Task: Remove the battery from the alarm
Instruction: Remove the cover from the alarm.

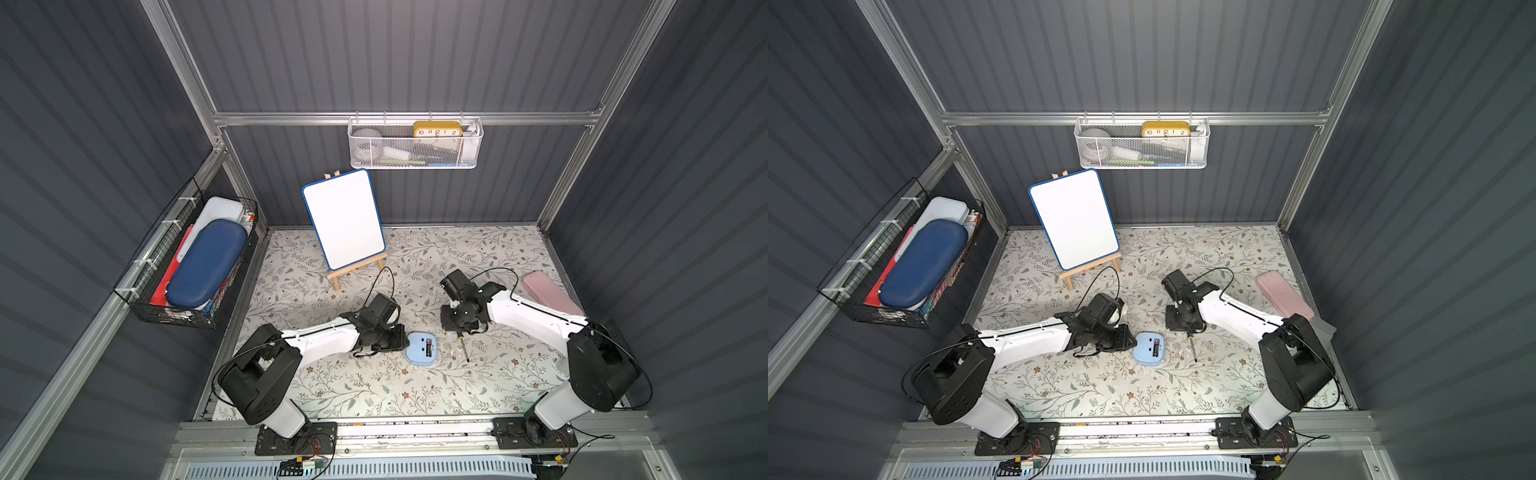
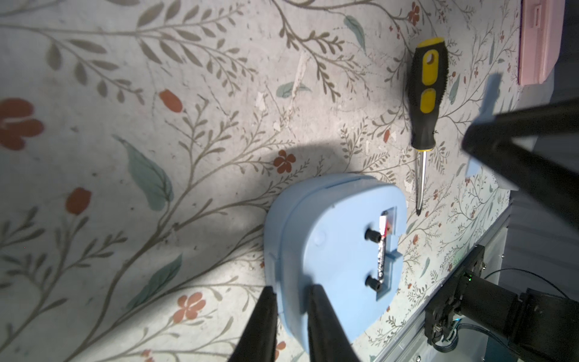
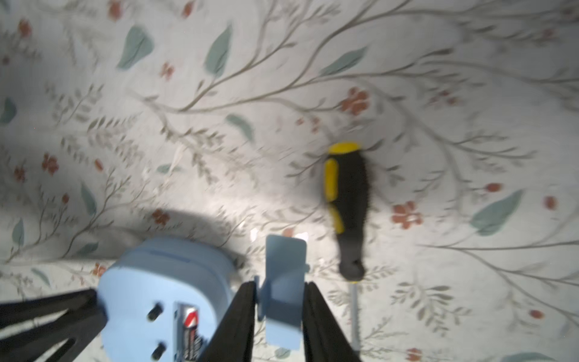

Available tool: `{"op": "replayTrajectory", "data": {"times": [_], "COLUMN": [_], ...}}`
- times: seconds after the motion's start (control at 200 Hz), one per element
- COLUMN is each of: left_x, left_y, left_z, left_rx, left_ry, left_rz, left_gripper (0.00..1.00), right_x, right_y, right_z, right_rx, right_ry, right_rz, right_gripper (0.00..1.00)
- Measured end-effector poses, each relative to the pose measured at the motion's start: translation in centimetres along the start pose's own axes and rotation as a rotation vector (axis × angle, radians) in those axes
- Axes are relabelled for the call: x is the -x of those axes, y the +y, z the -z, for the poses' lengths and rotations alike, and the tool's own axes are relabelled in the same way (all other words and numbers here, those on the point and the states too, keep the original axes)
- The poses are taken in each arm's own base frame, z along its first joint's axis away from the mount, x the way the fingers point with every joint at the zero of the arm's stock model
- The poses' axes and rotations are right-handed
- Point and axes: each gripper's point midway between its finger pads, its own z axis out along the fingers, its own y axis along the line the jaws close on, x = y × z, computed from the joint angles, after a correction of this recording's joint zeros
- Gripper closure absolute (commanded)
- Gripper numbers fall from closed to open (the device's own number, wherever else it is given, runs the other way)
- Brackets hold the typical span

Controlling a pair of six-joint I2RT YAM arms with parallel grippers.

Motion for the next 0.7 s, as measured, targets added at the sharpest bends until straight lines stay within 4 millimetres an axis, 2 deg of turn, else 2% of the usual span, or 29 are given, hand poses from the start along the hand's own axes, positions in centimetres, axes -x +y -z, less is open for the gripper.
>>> {"op": "replayTrajectory", "data": {"times": [0.115, 0.23, 0.365, 0.495, 0.7], "left_x": [0.0, -0.9, -1.4, -1.5, -1.7], "left_y": [0.4, 1.8, 2.6, 2.9, 3.2], "left_z": [0.3, 0.4, 0.6, 0.6, 0.8], "left_rx": [0.026, 0.095, 0.131, 0.147, 0.16], "left_ry": [-0.005, 0.021, 0.036, 0.041, 0.045], "left_rz": [0.004, 0.024, 0.034, 0.037, 0.04], "left_gripper": [0.78, 0.77, 0.77, 0.76, 0.76], "right_x": [2.1, 1.9, 0.2, 0.5, -0.1], "right_y": [-4.5, -6.8, -8.2, -8.6, -8.9], "right_z": [-0.5, -2.5, -4.6, -4.6, -4.1], "right_rx": [-0.085, -0.155, -0.19, -0.187, -0.178], "right_ry": [-0.02, 0.028, 0.088, 0.068, 0.051], "right_rz": [-0.118, -0.159, -0.193, -0.221, -0.234], "right_gripper": [0.69, 0.69, 0.67, 0.59, 0.54]}}
